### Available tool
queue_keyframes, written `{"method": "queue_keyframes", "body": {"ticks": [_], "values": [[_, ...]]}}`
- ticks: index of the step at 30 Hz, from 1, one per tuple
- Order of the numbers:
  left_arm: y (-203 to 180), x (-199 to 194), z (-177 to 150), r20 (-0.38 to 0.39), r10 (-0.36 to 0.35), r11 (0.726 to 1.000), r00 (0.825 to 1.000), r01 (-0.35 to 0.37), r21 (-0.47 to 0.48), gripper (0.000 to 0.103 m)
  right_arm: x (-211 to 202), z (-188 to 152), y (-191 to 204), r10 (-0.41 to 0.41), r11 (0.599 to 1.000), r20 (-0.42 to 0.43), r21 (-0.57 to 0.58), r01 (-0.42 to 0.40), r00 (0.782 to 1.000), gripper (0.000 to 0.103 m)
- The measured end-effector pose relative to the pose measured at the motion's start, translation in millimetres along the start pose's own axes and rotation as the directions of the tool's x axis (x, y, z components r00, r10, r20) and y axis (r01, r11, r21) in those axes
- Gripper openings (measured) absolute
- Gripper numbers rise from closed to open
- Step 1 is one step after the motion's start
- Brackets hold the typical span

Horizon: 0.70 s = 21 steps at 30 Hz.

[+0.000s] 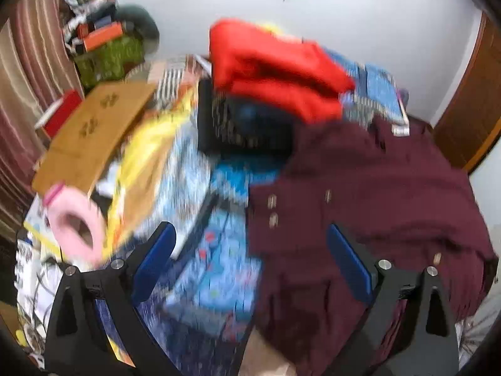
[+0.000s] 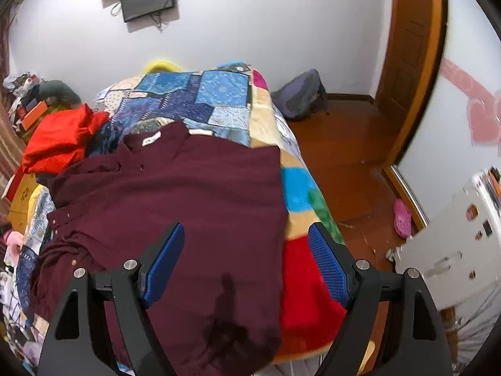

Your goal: Fold large clothes

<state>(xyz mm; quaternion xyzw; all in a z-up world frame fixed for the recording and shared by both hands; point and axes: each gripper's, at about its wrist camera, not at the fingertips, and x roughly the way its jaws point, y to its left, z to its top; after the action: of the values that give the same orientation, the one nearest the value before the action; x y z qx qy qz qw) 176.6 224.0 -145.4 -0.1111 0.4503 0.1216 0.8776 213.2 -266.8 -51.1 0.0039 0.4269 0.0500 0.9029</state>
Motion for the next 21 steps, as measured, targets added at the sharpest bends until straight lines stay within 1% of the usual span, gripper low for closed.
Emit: {"method": "queue_keyframes", "body": {"ticks": [2,5,8,12,15,17,18,20,21], "values": [[3,8,-18,-0.053,-0.013,1.000,0.999,0.013,-0.005,0.097,-1,-9,-6,-0.010,1.000,-0.016,0.021,0.011,1.000,0.078],[6,22,-40,-0.142,-0.039,0.999,0.989,0.037,-0.020,0.097,2,-23,-14,-0.005,0.998,-0.049,0.066,0.009,0.999,0.078],[8,31,-57,-0.182,-0.082,0.996,0.980,0.074,-0.055,0.097,5,-36,-19,0.009,0.993,-0.082,0.117,0.001,0.997,0.078],[4,44,-73,-0.225,-0.136,0.989,0.965,0.120,-0.083,0.097,12,-57,-24,0.057,0.982,-0.130,0.183,-0.033,0.990,0.078],[-1,56,-82,-0.273,-0.183,0.982,0.944,0.160,-0.105,0.097,20,-72,-28,0.113,0.968,-0.179,0.243,-0.067,0.977,0.078],[-5,62,-86,-0.291,-0.214,0.975,0.933,0.185,-0.126,0.097,25,-81,-28,0.149,0.956,-0.202,0.278,-0.089,0.968,0.078],[-6,64,-87,-0.295,-0.233,0.970,0.927,0.199,-0.140,0.097,28,-85,-28,0.176,0.949,-0.218,0.296,-0.107,0.960,0.078],[-5,69,-88,-0.304,-0.301,0.949,0.904,0.250,-0.193,0.097,32,-92,-26,0.226,0.937,-0.242,0.321,-0.142,0.944,0.078],[-5,71,-89,-0.302,-0.345,0.931,0.889,0.284,-0.228,0.097,35,-95,-23,0.248,0.930,-0.249,0.332,-0.158,0.936,0.078]]}}
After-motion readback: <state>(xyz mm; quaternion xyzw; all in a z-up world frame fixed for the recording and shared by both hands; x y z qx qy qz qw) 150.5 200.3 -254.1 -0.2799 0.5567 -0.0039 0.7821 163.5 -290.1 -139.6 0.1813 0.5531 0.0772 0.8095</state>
